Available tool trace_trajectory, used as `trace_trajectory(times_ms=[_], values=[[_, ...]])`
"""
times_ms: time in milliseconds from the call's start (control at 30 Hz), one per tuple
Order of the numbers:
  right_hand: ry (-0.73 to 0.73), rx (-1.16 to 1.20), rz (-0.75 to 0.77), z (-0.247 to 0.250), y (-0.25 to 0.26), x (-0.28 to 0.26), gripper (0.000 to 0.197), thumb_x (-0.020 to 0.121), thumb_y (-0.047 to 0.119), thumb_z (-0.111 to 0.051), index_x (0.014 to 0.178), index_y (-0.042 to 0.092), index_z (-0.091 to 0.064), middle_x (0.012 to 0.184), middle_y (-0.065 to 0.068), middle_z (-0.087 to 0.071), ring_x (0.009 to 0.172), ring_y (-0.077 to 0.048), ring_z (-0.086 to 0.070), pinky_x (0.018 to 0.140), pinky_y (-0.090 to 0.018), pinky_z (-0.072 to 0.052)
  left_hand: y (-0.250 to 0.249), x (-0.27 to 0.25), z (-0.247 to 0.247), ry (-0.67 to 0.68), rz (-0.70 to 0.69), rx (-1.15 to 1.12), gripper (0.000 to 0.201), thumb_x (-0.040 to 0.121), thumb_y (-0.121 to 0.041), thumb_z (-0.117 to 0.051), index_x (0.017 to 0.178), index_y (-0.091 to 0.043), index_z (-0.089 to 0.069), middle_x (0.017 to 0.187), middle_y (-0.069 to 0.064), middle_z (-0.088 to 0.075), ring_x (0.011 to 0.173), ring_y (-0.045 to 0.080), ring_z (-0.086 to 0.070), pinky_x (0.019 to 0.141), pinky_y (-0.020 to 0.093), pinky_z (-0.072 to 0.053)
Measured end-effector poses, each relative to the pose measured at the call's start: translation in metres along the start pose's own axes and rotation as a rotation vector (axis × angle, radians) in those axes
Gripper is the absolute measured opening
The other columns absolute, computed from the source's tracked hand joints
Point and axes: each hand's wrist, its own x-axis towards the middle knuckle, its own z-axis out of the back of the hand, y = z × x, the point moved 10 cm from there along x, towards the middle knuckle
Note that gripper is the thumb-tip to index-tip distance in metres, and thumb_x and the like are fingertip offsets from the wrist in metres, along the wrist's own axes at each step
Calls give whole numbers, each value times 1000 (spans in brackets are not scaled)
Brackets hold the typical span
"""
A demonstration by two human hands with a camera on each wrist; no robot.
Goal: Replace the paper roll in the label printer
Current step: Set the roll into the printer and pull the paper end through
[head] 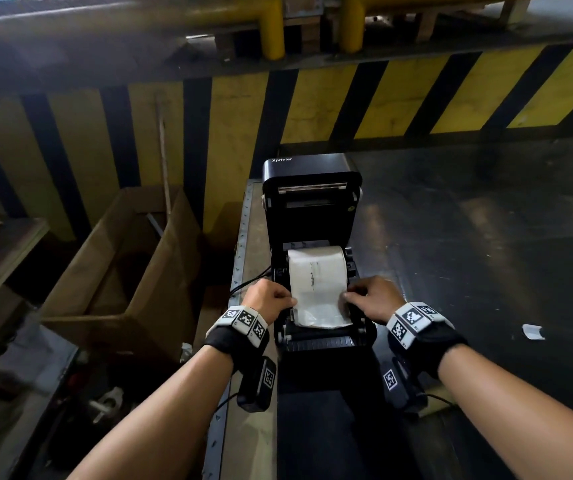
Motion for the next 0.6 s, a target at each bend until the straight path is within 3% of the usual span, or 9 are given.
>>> trace_trajectory(times_ms=[100,167,200,267,333,400,467,600], values=[[33,-21,15,-5,0,1,22,82,31,-60,90,18,-75,99,-4,-75,96,-20,-66,74,-19,-38,-1,0,-1,19,8,60,22,81,-28,-69,90,-9,-75,75,1,-63,67,11,-55,46,7,-35],[31,-47,30,-6,3,-1,23,82,30,-62,95,16,-74,101,-6,-74,95,-21,-66,75,-19,-39,-2,-1,-2,37,4,87,22,81,-27,-70,89,-8,-75,74,3,-62,62,10,-52,43,3,-35],[1,-45,32,-2,4,-2,24,81,32,-63,94,15,-73,100,-7,-74,93,-21,-66,75,-21,-42,-2,-1,-2,37,5,96,23,80,-28,-71,90,-8,-75,77,5,-64,65,12,-54,47,4,-36],[-93,-16,39,12,4,-9,26,78,36,-66,90,15,-71,90,-4,-73,84,-20,-65,72,-24,-47,-1,-3,4,-1,2,122,30,77,-32,-73,98,-11,-72,88,6,-66,77,16,-56,66,18,-43],[-129,-10,106,19,8,-19,26,76,39,-68,88,16,-69,83,1,-68,77,-14,-61,64,-19,-45,-3,-8,13,-84,-33,168,41,74,-38,-74,107,-16,-66,93,1,-60,85,16,-54,75,26,-44],[-9,-68,212,7,16,-28,29,75,42,-68,90,18,-69,85,4,-65,80,-12,-61,69,-19,-47,-14,-19,13,-102,-151,216,43,75,-42,-72,111,-20,-63,99,-2,-57,93,17,-54,83,30,-47],[118,-160,265,-12,16,-36,33,76,43,-68,98,18,-69,89,6,-58,84,-12,-58,75,-21,-44,-27,-31,-4,-9,-284,299,43,77,-42,-70,115,-22,-63,111,-1,-57,103,18,-54,94,34,-47],[143,-188,261,-18,15,-44,26,81,37,-63,98,19,-70,90,5,-52,84,-12,-52,76,-23,-40,-28,-36,-28,87,-333,420,39,81,-44,-64,115,-25,-66,118,-1,-57,112,20,-51,99,37,-40]])
